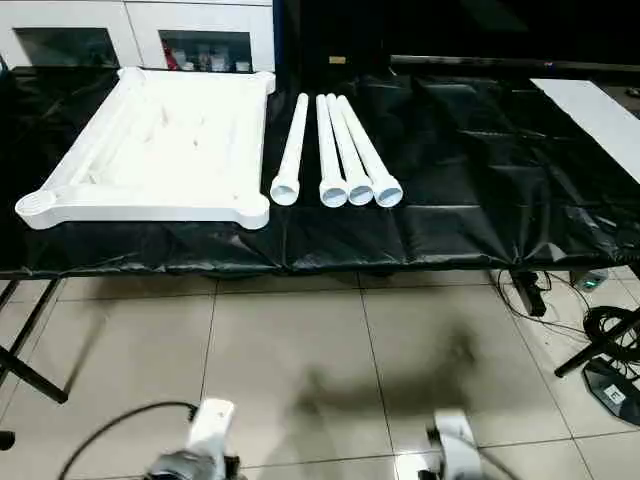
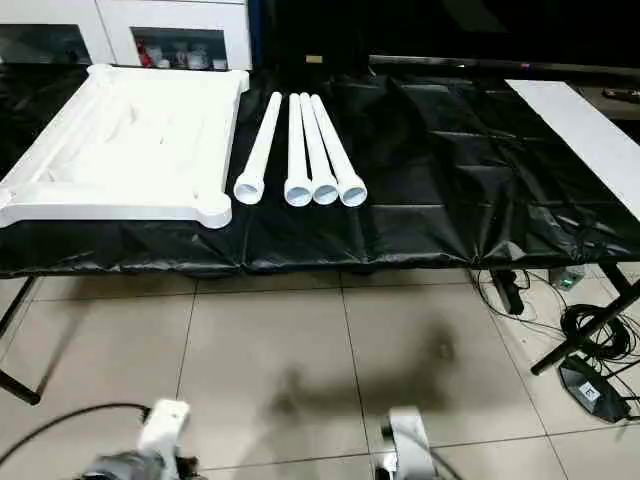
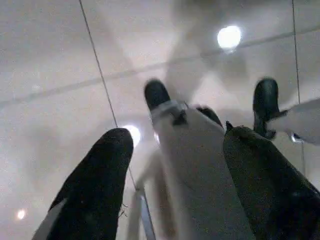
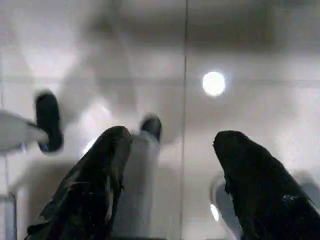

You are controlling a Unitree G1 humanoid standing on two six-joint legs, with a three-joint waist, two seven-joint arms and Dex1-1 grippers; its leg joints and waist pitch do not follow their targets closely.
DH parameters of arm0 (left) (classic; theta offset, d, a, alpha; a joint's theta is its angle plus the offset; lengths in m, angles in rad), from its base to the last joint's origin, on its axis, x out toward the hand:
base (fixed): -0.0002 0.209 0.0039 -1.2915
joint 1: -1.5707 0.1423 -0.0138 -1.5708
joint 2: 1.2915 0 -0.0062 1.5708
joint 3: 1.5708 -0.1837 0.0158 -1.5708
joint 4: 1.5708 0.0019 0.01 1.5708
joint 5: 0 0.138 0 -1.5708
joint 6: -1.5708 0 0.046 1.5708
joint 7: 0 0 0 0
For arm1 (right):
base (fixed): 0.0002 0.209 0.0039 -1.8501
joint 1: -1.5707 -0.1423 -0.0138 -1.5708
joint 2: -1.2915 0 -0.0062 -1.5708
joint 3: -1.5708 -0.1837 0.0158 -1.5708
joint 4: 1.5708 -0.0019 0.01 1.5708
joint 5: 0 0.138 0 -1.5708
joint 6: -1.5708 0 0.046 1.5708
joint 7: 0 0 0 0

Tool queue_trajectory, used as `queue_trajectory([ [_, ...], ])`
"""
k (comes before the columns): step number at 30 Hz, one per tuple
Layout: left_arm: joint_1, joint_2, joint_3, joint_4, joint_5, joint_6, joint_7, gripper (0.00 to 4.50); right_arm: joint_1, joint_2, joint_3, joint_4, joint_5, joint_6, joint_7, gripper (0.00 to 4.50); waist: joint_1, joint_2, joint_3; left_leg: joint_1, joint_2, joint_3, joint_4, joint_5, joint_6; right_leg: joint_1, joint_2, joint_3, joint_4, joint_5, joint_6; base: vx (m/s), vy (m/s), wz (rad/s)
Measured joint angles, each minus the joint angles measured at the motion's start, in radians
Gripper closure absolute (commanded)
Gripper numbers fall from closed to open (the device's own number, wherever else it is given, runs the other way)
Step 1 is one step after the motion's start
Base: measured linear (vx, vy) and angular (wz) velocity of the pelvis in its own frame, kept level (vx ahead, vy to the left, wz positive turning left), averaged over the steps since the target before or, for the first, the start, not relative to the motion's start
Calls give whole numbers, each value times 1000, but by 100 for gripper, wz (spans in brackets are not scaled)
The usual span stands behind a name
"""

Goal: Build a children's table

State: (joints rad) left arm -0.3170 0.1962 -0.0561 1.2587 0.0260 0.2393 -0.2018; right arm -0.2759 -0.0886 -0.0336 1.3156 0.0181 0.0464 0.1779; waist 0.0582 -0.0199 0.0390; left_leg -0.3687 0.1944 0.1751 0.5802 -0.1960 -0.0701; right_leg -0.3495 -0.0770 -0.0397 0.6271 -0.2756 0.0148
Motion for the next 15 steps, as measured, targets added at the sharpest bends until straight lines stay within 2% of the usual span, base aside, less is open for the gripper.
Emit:
queue_trajectory([
  [2, -20, 34, -11, -45, 14, -7, -47, 82, -52, 13, 3, -28, 0, -9, 29, 141, 1, 1, 0, 0, 0, 0, 0, 0, 1, 0, 0, 0, 1, 0, 0, 0, 0, 0],
  [5, -21, 72, -54, -114, 52, -16, -113, 77, -79, 14, 38, -80, -23, -43, 66, 141, 7, 0, -1, -1, 0, 0, 0, 3, 7, 0, 0, -1, -1, 0, 0, 0, 0, 0],
  [9, 19, 126, -71, -171, 72, -27, -149, 77, -61, -7, 65, -108, -41, -76, 118, 141, 9, 2, 0, -5, 0, 0, 3, 1, 11, -1, 0, -2, -1, 0, -1, 0, 0, 0],
  [11, 58, 155, -53, -245, 55, -46, -170, 77, -21, -26, 73, -169, -43, -100, 171, 141, 8, 3, 1, -7, 0, 0, 5, 0, 11, -3, 0, -2, -1, 0, -1, 0, 0, 0],
  [15, 127, 198, -50, -405, 46, -35, -241, 77, 15, -54, 76, -289, -34, -98, 233, 141, 4, 4, 2, -5, 1, 0, 6, 1, 10, -1, 0, -2, 0, 0, -1, 0, 0, 0],
])
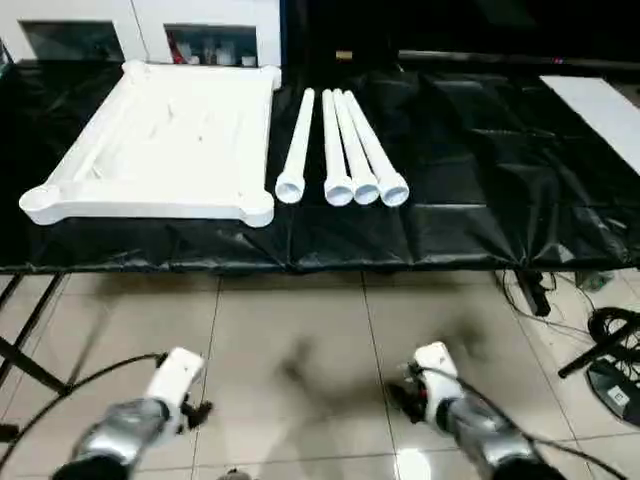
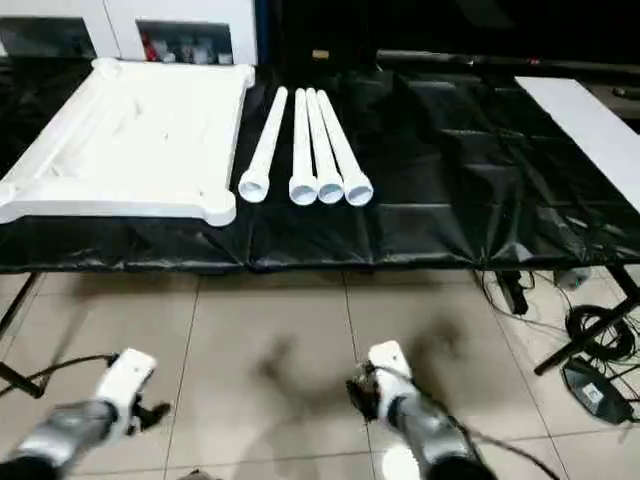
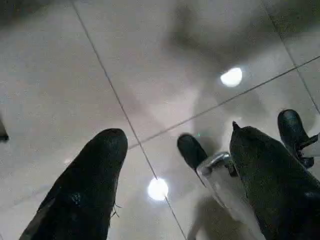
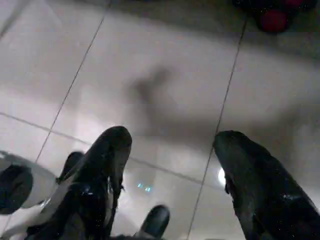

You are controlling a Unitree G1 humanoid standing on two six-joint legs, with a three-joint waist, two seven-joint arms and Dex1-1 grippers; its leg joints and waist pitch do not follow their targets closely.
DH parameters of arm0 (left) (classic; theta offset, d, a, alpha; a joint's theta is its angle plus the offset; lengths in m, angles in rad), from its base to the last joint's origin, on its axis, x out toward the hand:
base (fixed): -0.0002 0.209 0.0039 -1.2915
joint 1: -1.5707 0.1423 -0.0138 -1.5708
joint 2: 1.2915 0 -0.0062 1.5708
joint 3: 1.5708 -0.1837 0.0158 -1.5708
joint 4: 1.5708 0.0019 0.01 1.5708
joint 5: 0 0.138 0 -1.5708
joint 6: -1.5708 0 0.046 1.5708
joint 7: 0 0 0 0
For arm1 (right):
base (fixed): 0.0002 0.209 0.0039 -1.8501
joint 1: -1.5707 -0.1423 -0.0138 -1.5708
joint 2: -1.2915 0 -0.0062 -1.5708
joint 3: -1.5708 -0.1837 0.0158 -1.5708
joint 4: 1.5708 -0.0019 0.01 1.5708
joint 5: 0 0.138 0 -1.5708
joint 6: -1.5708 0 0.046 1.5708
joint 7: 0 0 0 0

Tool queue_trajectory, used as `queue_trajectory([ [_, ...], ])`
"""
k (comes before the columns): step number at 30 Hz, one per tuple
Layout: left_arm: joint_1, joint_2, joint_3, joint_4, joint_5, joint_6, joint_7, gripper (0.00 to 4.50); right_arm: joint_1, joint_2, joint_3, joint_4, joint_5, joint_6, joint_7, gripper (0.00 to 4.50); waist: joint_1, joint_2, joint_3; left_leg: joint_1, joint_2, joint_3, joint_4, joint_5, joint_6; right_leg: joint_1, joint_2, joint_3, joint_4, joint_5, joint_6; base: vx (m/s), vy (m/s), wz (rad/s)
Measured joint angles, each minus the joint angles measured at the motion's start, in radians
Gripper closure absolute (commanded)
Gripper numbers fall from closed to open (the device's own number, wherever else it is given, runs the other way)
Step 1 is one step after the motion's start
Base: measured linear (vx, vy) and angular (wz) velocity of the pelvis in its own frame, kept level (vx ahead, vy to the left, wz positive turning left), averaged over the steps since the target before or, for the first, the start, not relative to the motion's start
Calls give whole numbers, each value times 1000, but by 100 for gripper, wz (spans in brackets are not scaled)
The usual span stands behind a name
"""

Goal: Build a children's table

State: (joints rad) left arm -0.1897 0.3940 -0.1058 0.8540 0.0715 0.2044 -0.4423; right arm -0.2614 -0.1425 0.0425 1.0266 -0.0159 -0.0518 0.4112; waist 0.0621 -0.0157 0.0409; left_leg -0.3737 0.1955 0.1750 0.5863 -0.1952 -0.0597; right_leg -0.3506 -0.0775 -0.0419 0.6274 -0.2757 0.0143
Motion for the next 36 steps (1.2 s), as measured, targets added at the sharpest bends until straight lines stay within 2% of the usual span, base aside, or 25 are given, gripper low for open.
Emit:
queue_trajectory([
  [1, 11, 4, 1, -24, -1, 5, -10, 77, 7, -7, 2, -23, 2, 1, 10, 141, -1, 0, 0, 1, 0, 0, 0, -1, -1, 1, 0, 0, 0, 0, 0, 0, 0, 0],
  [4, 99, 9, 37, -218, -61, 19, -39, 77, 91, -32, 2, -191, 29, 6, 48, 141, 1, 2, 1, 2, 0, 0, 0, -3, -6, 2, 0, 0, -1, 0, 0, 0, 0, 0],
  [6, 126, 2, 78, -318, -107, 11, -40, 77, 148, -35, -16, -310, 87, 26, 100, 141, 4, 2, 2, 1, 0, 0, -1, -3, -6, 1, 0, 0, -1, 0, 0, 0, 0, 0],
  [8, 147, -41, 156, -425, -165, -30, 10, 77, 209, -44, -18, -461, 148, 60, 165, 141, 4, 3, 3, 1, 0, 0, 0, -3, -6, 1, 0, 0, -1, 0, 0, 0, 0, 0],
  [10, 162, -63, 192, -504, -206, -51, 39, 77, 242, -55, -18, -556, 179, 81, 201, 141, 4, 1, 2, 1, 0, 0, 0, -3, -5, 2, 1, 0, -1, 0, 0, 0, 0, 0],
  [12, 213, -71, 206, -600, -214, -87, 62, 77, 294, -81, -16, -690, 227, 121, 241, 141, -2, 0, 1, 0, 0, 0, 0, -3, -5, 2, 1, 1, -3, 0, 0, 0, 0, 0],
  [15, 309, -116, 239, -757, -234, -96, 104, 77, 391, -125, -14, -890, 310, 186, 295, 141, -1, -4, 2, -1, 1, 0, -2, -3, -5, 1, 2, 0, -6, 0, 1, 0, 0, 0],
  [18, 338, -156, 278, -925, -239, -74, 177, 77, 439, -125, -23, -1072, 395, 254, 286, 141, 4, -10, 5, -1, 4, 0, -2, -3, -6, 1, 4, -1, -5, 1, 2, 0, 0, 0],
  [21, 293, -160, 318, -1056, -231, -55, 246, 77, 409, -102, -65, -1215, 425, 291, 216, 141, 13, -16, 5, 3, 4, 0, -2, -1, -8, 3, 4, 0, -4, 2, 3, 0, 0, 0],
  [25, 242, -159, 325, -1085, -192, -60, 311, 77, 311, -53, -114, -1264, 435, 325, 93, 141, 17, -21, 3, 4, 3, 0, -2, 0, -10, 3, 5, 2, -4, 4, 7, 0, 0, 0],
  [29, 138, -158, 311, -1075, -159, -2, 342, 77, 190, -10, -129, -1179, 392, 321, -27, 141, 27, -33, 6, 2, 3, 0, -1, 2, -13, 0, 5, 3, -2, 6, 8, 0, 0, 0],
  [32, 80, -141, 288, -1063, -140, 41, 343, 77, 113, 25, -130, -1106, 353, 318, -106, 141, 27, -35, 6, 0, 3, 0, -1, 4, -16, -2, 5, 3, -2, 8, 13, 0, 0, 0],
  [34, 65, -140, 281, -1058, -138, 59, 343, 77, 101, 26, -117, -1095, 328, 318, -117, 141, 27, -36, 6, 0, 3, 0, -1, 4, -17, -1, 5, 3, -2, 10, 16, 0, 0, 0],
  [35, 50, -137, 279, -1036, -137, 67, 341, 77, 89, 28, -101, -1085, 307, 315, -121, 141, 26, -32, 7, -10, -2, -12, -1, 1, -11, 4, 3, -8, -6, 10, 16, 0, 0, 0],
  [36, 30, -136, 270, -1010, -134, 72, 340, 77, 78, 29, -86, -1076, 288, 311, -123, 141, 19, -27, 9, -15, -7, -31, -1, 1, -11, 14, 0, -26, -17, 6, 12, -26, 3, 30],
])
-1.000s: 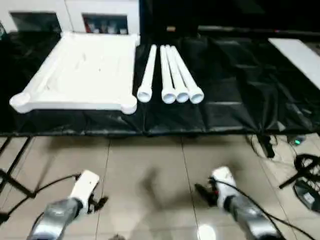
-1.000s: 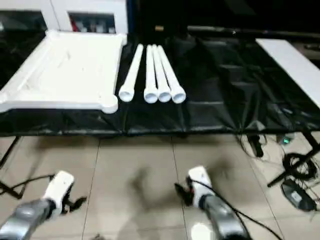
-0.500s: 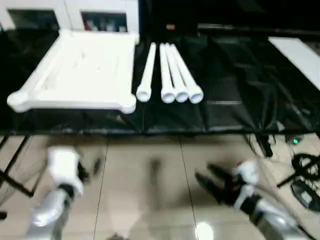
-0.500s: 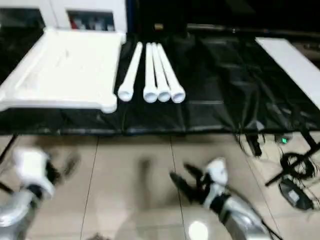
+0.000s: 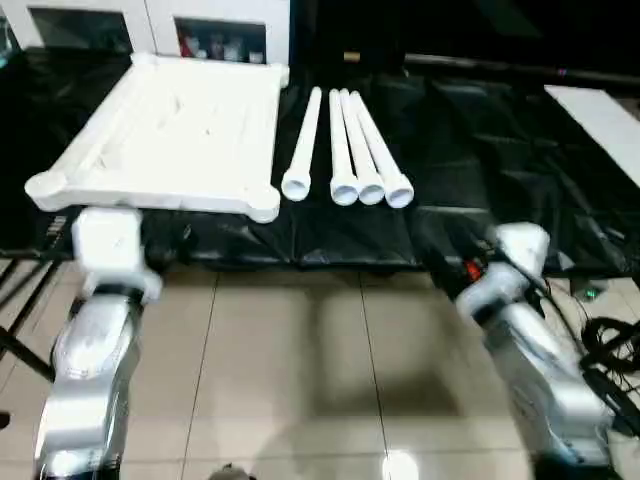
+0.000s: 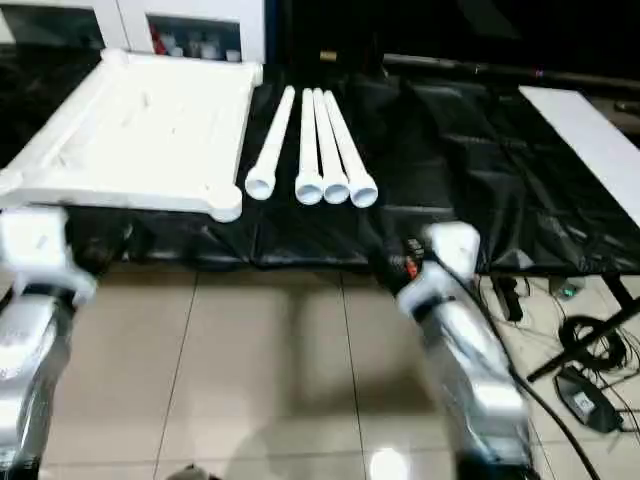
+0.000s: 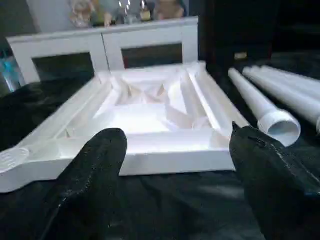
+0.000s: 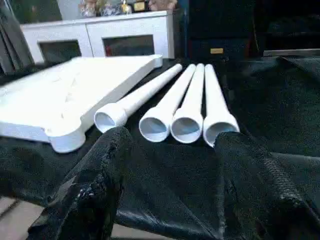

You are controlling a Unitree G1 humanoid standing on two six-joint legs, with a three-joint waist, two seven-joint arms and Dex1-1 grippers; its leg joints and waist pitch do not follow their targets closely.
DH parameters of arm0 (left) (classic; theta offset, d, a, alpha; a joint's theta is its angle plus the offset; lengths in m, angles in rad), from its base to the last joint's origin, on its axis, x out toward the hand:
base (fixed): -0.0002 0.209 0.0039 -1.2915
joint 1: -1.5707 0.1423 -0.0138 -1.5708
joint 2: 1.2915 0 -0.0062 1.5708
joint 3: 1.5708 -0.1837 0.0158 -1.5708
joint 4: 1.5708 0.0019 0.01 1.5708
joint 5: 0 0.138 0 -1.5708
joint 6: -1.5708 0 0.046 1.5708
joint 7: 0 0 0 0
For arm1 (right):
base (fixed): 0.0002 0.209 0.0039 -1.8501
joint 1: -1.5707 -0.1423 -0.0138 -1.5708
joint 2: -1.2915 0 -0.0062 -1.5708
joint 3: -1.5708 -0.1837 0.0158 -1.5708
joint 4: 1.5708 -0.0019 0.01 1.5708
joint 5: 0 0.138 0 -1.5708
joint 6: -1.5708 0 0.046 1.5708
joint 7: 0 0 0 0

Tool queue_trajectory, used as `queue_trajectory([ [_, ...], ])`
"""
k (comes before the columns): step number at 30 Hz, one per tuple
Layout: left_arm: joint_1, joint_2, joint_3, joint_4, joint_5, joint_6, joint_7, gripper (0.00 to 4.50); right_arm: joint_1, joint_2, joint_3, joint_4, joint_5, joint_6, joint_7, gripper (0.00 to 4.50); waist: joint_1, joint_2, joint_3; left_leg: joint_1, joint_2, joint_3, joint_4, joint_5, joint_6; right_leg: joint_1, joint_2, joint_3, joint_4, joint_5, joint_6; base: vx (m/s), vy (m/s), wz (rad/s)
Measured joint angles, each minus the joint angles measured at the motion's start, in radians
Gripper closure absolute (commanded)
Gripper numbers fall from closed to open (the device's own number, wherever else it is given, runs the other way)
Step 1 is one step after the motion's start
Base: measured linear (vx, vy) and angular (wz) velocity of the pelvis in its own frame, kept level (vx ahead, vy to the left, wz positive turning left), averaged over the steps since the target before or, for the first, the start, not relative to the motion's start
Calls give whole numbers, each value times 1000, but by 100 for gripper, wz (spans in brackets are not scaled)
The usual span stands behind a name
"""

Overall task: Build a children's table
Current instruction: Move to table

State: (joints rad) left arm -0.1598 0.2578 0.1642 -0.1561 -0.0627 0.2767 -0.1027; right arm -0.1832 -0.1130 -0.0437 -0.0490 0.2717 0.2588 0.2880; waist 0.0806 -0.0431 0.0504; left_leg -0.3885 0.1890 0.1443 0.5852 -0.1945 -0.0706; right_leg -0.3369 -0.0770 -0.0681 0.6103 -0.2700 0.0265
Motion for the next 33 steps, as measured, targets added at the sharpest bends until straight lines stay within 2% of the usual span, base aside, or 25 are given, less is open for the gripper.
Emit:
queue_trajectory([
  [1, -14, 0, -12, 20, 3, 2, 0, 77, -15, 2, 12, 19, -14, -2, -4, 141, -3, 3, 2, -4, -2, -12, -2, 0, 0, 12, -1, -15, -12, 2, 0, -26, 3, 30],
  [2, -38, -1, -34, 51, 20, 1, 1, 77, -31, 2, 24, 42, -32, -6, -8, 141, -7, 12, 6, -5, -4, -32, -2, 1, 2, 43, -3, -52, -41, 2, 5, 17, 23, 52],
  [5, -50, -3, -56, 64, 39, 2, 0, 77, -53, 22, 52, 61, -34, -26, 6, 141, 4, 17, 10, 6, 3, -39, -4, -5, 12, 110, -16, -116, -91, -6, 15, 70, 17, 60],
  [8, -48, 5, -50, 60, 37, 27, -1, 77, -54, 36, 79, 66, -38, -30, 16, 141, 10, 20, 15, 14, -12, -48, -2, -12, 33, 154, -13, -126, -116, -31, 17, 183, 29, 74],
  [9, -45, 10, -41, 60, 37, 35, -1, 77, -61, 45, 90, 71, -39, -30, 16, 141, 9, 18, 16, 19, -32, -66, -3, -19, 45, 149, -13, -107, -85, -52, -4, 259, -17, 64],
  [11, -44, 29, -12, 69, 37, 57, 1, 77, -80, 70, 121, 71, -39, -30, 22, 141, -7, 13, 13, 33, -87, -144, 8, -42, 73, 61, 17, -55, 116, -95, -14, 221, -43, 55],
  [12, -45, 30, -9, 70, 37, 58, 2, 77, -79, 69, 128, 71, -39, -30, 23, 141, -14, 11, 11, 47, -109, -176, 7, -51, 89, 18, 38, -35, 148, -107, 1, 48, -118, 37],
  [13, -50, 28, -8, 74, 36, 56, 2, 77, -77, 65, 129, 71, -42, -31, 24, 141, -26, 7, 10, 60, -132, -197, 6, -59, 96, -17, 50, -17, 149, -110, 7, 48, -118, 37],
  [14, -59, 11, -7, 84, 35, 36, 9, 77, -67, 51, 129, 70, -52, -42, 29, 141, -41, -11, 6, 81, -157, -184, 2, -68, 86, -55, 50, 32, 104, -96, -7, 75, -106, 45],
  [15, -63, -1, -7, 90, 35, 23, 16, 77, -56, 42, 129, 71, -53, -51, 32, 141, -42, -38, 9, 104, -162, -145, 6, -81, 63, -56, 37, 63, 73, -22, -29, 165, -132, 54],
  [16, -60, -18, -18, 98, 35, 22, 20, 77, -33, 31, 125, 72, -55, -54, 34, 141, -41, -54, 18, 115, -151, -108, 24, -99, 75, -40, 41, 84, 80, 1, -41, 280, -157, 60],
  [17, -53, -35, -42, 99, 33, 23, 20, 77, -10, 17, 112, 82, -56, -50, 34, 141, -22, -44, 21, 116, -133, -83, 89, -124, 123, -9, 60, 106, 69, -12, -52, 201, -118, 32],
  [18, -44, -34, -47, 99, 33, 25, 19, 77, -8, 19, 100, 94, -57, -44, 30, 141, -16, -58, 25, 102, -136, -82, 137, -124, 123, 7, 61, 111, 57, -14, -54, 204, -66, 8],
  [19, -42, -29, -47, 98, 34, 28, 19, 77, -7, 24, 85, 95, -55, -41, 22, 141, -13, -58, 25, 87, -138, -82, 156, -122, 119, 25, 63, 112, 40, -14, -55, 89, -41, 2],
  [21, -42, -23, -45, 95, 36, 30, 19, 77, -15, 27, 66, 95, -50, -40, 9, 141, 7, -58, 23, 54, -130, -83, 134, -118, 113, 61, 85, 108, 5, -17, -66, 175, -27, 17],
  [22, -42, -22, -41, 94, 36, 32, 20, 77, -21, 31, 65, 95, -51, -41, 0, 141, 15, -42, 22, 42, -114, -83, 113, -105, 92, 78, 99, 98, -9, -19, -69, 179, 8, 18],
  [23, -42, -22, -36, 94, 36, 36, 20, 77, -26, 37, 64, 94, -51, -44, -10, 141, 21, -4, 15, 33, -86, -83, 41, -88, 66, 96, 121, 68, -22, -28, -66, 194, 73, 13],
  [24, -42, -14, -30, 94, 36, 40, 19, 77, -27, 47, 61, 100, -50, -45, -18, 141, 23, 14, 18, 36, -72, -85, 49, -37, 48, 99, 120, 46, -15, -43, -59, 220, 137, -1],
  [25, -36, 0, -16, 95, 36, 44, 20, 77, -30, 70, 76, 109, -50, -43, -21, 141, 16, 4, 14, 41, -83, -88, 48, -52, 61, 82, 97, 23, 33, -58, -67, 220, 137, -1],
  [26, -38, 9, -1, 102, 37, 47, 19, 77, -35, 80, 97, 106, -49, -43, -20, 141, 7, -7, 7, 43, -90, -91, 50, -63, 68, 39, 78, 6, 129, -70, -52, 245, 134, -2],
  [27, -39, 10, -1, 102, 37, 47, 18, 77, -34, 75, 96, 106, -49, -43, -22, 141, 8, 3, 9, 50, -90, -92, 50, -73, 70, 13, 68, 0, 158, -73, -38, 214, 97, 7],
  [29, -52, 5, -10, 104, 38, 46, 17, 77, -39, 56, 85, 102, -54, -43, -33, 141, 4, -3, 4, 68, -99, -82, 49, -95, 75, -52, 49, -3, 157, -56, -10, 199, 88, 3],
  [31, -56, 4, -20, 110, 37, 46, 16, 77, -40, 56, 82, 101, -62, -44, -42, 141, -11, -19, 1, 91, -114, -66, 45, -113, 77, -95, 30, -1, 124, -25, -4, 183, 12, -1],
  [32, -67, 2, -26, 117, 38, 46, 15, 77, -39, 57, 80, 100, -71, -44, -49, 141, -21, -42, 0, 111, -133, -45, 36, -124, 73, -96, 13, 6, 48, 8, -24, 182, -47, -3],
  [33, -81, -3, -28, 121, 37, 45, 13, 77, -40, 53, 76, 98, -73, -45, -52, 141, -24, -73, -5, 120, -150, -31, 39, -135, 72, -88, 0, 28, 19, 62, -41, 195, -88, 13],
])
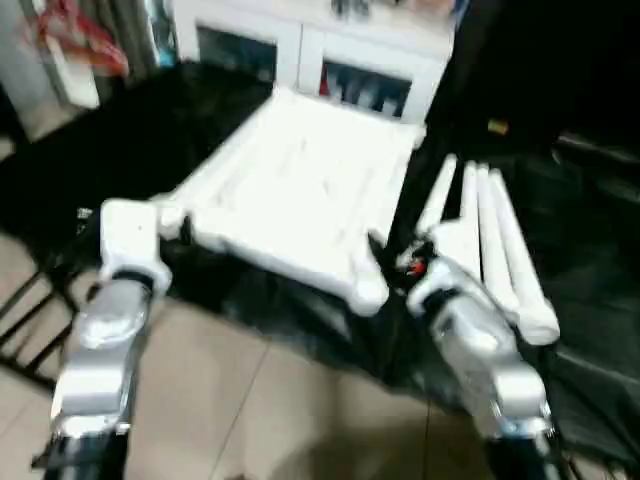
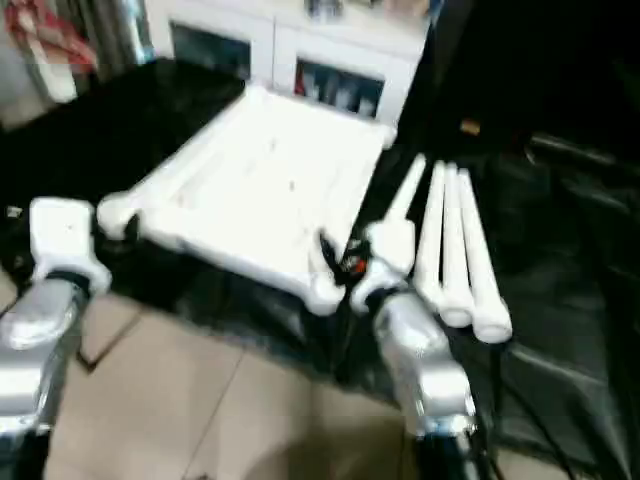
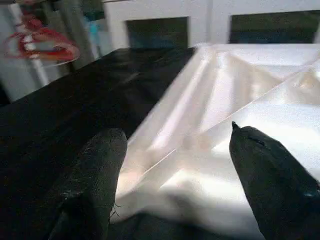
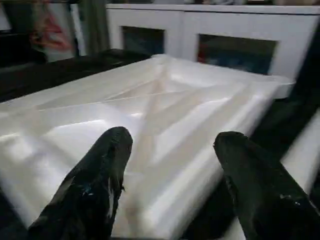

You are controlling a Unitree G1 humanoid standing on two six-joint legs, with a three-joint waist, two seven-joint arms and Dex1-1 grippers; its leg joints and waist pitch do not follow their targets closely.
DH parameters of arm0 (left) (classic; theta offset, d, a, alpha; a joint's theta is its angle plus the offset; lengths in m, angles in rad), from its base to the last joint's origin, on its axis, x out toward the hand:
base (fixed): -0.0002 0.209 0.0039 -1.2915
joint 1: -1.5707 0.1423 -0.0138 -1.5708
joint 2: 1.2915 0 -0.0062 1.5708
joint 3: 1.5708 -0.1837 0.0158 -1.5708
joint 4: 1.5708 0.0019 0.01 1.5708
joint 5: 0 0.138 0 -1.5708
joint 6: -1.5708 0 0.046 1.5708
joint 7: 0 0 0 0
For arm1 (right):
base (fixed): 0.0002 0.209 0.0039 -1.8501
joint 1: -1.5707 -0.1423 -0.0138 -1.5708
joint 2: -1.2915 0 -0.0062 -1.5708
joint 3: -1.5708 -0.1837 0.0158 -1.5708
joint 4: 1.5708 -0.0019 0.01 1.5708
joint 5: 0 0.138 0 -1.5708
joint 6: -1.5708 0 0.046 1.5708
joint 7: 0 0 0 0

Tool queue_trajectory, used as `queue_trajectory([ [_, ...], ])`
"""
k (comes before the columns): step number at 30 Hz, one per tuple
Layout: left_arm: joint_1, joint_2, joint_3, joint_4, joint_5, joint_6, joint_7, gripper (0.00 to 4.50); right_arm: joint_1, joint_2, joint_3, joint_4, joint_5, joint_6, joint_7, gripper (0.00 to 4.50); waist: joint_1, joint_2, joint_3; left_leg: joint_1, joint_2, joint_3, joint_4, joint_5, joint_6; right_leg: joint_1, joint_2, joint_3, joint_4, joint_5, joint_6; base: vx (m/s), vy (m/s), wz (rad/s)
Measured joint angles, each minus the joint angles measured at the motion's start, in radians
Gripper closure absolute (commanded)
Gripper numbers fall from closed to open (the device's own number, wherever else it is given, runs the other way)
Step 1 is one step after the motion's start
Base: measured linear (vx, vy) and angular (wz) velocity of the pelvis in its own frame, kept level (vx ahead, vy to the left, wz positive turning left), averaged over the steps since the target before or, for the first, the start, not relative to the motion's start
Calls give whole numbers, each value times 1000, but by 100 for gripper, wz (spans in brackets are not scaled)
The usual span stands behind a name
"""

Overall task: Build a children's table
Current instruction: Move to table

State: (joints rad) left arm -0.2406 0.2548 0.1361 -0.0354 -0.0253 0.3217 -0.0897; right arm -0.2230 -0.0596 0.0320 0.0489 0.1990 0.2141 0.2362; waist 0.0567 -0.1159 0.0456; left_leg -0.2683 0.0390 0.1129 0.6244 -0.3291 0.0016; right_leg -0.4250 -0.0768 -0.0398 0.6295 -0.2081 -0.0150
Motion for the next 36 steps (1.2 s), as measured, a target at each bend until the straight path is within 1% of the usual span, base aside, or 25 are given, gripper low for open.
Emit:
queue_trajectory([
  [1, -12, -16, -8, 15, -1, 0, -4, 77, 13, -8, -13, -2, 0, 1, -5, 141, 0, 7, 6, 9, 2, 5, 14, -16, 6, 14, 5, 18, 7, 15, 0, 195, -88, 13],
  [2, -19, -41, -44, 18, -5, 0, -14, 77, 38, -16, -35, -1, 0, 8, -13, 141, 13, 28, 8, 13, 11, -2, 58, -29, 25, 37, 20, 30, 2, 0, -5, 216, -52, 21],
  [3, -24, -47, -56, 19, -12, 0, -19, 77, 48, -19, -52, 0, 0, 16, -19, 141, 20, 33, 7, -4, 12, -12, 100, -27, 21, 49, 21, 31, -2, -7, -7, 200, 9, 4],
  [4, -31, -47, -54, 19, -16, 0, -23, 77, 50, -15, -64, -1, 4, 20, -25, 141, 33, 32, 8, -18, 14, -17, 122, -18, -4, 55, 37, 64, -4, -12, -8, 200, 9, 4],
  [5, -40, -42, -53, 19, -18, 0, -28, 77, 51, -9, -72, -9, 10, 22, -34, 141, 52, 34, 7, -44, 19, -31, 133, 7, -47, 62, 63, 114, -6, -17, -4, 152, 47, -21],
  [6, -47, -40, -53, 19, -18, 0, -31, 77, 51, -5, -77, -17, 19, 23, -38, 141, 70, 37, 5, -73, 29, -42, 135, 27, -81, 63, 82, 146, -6, -16, 2, 110, 111, -35],
  [7, -49, -39, -55, 19, -17, 0, -35, 77, 53, -5, -81, -31, 26, 24, -43, 141, 88, 49, 1, -105, 39, -63, 128, 44, -110, 62, 104, 173, -9, -14, 16, 110, 111, -35],
  [8, -48, -39, -56, 21, -17, -1, -35, 77, 55, -7, -84, -48, 29, 25, -50, 141, 109, 75, -3, -127, 65, -81, 73, 66, -123, 61, 143, 211, -12, -7, 41, -18, 127, -45],
  [9, -47, -32, -55, 24, -15, -1, -35, 77, 54, -1, -86, -51, 32, 25, -55, 141, 118, 90, -5, -135, 81, -76, 58, 85, -57, 57, 159, 222, -3, -11, 54, -74, 162, -54],
  [10, -43, -26, -53, 37, -11, -2, -34, 77, 62, 10, -79, -50, 35, 29, -55, 141, 118, 93, -4, -132, 82, -62, 67, 75, -39, 42, 153, 216, 14, -14, 58, -74, 162, -54],
  [11, -38, -12, -48, 48, 7, -4, -29, 77, 62, 18, -64, -52, 35, 35, -55, 141, 110, 82, -8, -130, 77, -13, 68, 64, -7, -16, 91, 118, 106, -16, 40, 4, 200, -51],
  [12, -38, 0, -56, 57, 26, -7, -26, 77, 66, 18, -63, -54, 34, 37, -56, 141, 99, 82, -8, -130, 77, 24, 70, 60, 4, -34, 56, 59, 128, -25, 26, -11, 190, -39],
  [13, -42, 5, -63, 56, 43, -18, -25, 77, 69, 12, -66, -56, 34, 38, -60, 141, 89, 74, -12, -131, 81, 72, 68, 59, 13, -43, 27, 20, 113, -32, 13, -11, 190, -39],
  [14, -53, 9, -68, 57, 54, -25, -23, 77, 70, 2, -75, -57, 33, 39, -67, 141, 81, 58, -13, -131, 86, 128, 70, 57, 18, -47, 8, 17, 84, -32, 6, -32, 157, -36],
  [15, -56, 0, -75, 58, 57, -25, -22, 77, 75, 0, -88, -56, 33, 43, -76, 141, 77, 63, -13, -130, 92, 145, 70, 58, 9, -49, 11, 32, 75, -21, 12, -32, 110, -42],
  [16, -58, -7, -83, 58, 58, -25, -23, 77, 76, 0, -101, -55, 30, 47, -82, 141, 76, 64, -12, -131, 97, 151, 69, 55, 5, -48, 21, 44, 62, -8, 13, -32, 110, -42],
  [18, -64, -16, -108, 67, 58, -25, -27, 77, 75, -5, -110, -56, 18, 46, -97, 141, 27, 81, -7, -134, 103, 118, 63, 62, 3, -24, 27, 13, 18, 13, 1, -59, 59, -11],
  [19, -66, -16, -111, 73, 58, -25, -27, 77, 75, -4, -109, -56, 17, 47, -99, 141, 11, 93, -4, -133, 112, 111, 59, 66, 0, -19, 29, -6, 17, 9, -10, -68, 14, 4],
  [21, -67, -14, -101, 73, 54, -25, -26, 77, 67, -5, -103, -58, 15, 59, -101, 141, -16, 87, -7, -133, 124, 104, 46, 76, 3, 5, 18, -26, 33, -2, -2, -13, -35, -1],
  [22, -67, -15, -96, 74, 49, -25, -27, 77, 62, -7, -101, -58, 14, 64, -100, 141, -19, 79, -11, -136, 127, 104, 42, 86, 3, 14, 13, -22, 14, -19, 12, -15, -51, -2],
  [24, -67, -22, -97, 79, 38, -21, -37, 77, 59, -28, -101, -59, 12, 74, -94, 141, -9, 77, -10, -138, 126, 96, 26, 101, -14, 14, 15, -26, 14, -14, 11, -56, -114, -7],
  [28, -51, 8, -137, 70, -4, -10, -165, 77, 49, -114, -78, -55, 12, 104, -12, 141, 8, 76, -7, -121, 122, 84, -2, 118, -30, 18, 21, -28, 12, -14, 3, -50, -99, -4],
  [32, -36, 52, -172, 83, -60, -35, -329, 77, 23, -215, -33, -55, 4, 116, 141, 141, 25, 74, -3, -116, 124, 84, -7, 121, -34, 21, 22, -30, 12, -12, -1, -5, -15, 0],
  [34, -37, 61, -182, 85, -76, -56, -382, 41, 23, -234, -20, -55, 8, 129, 189, 141, 31, 72, -2, -116, 124, 85, -7, 124, -33, 22, 22, -30, 11, -11, -1, 0, 0, 0],
  [36, -51, 109, -209, 94, -131, -64, -529, 41, 23, -313, 3, -56, 47, 147, 312, 141, 39, 68, 1, -117, 123, 86, -7, 129, -30, 22, 21, -30, 9, -10, -4, 0, 0, 0],
])
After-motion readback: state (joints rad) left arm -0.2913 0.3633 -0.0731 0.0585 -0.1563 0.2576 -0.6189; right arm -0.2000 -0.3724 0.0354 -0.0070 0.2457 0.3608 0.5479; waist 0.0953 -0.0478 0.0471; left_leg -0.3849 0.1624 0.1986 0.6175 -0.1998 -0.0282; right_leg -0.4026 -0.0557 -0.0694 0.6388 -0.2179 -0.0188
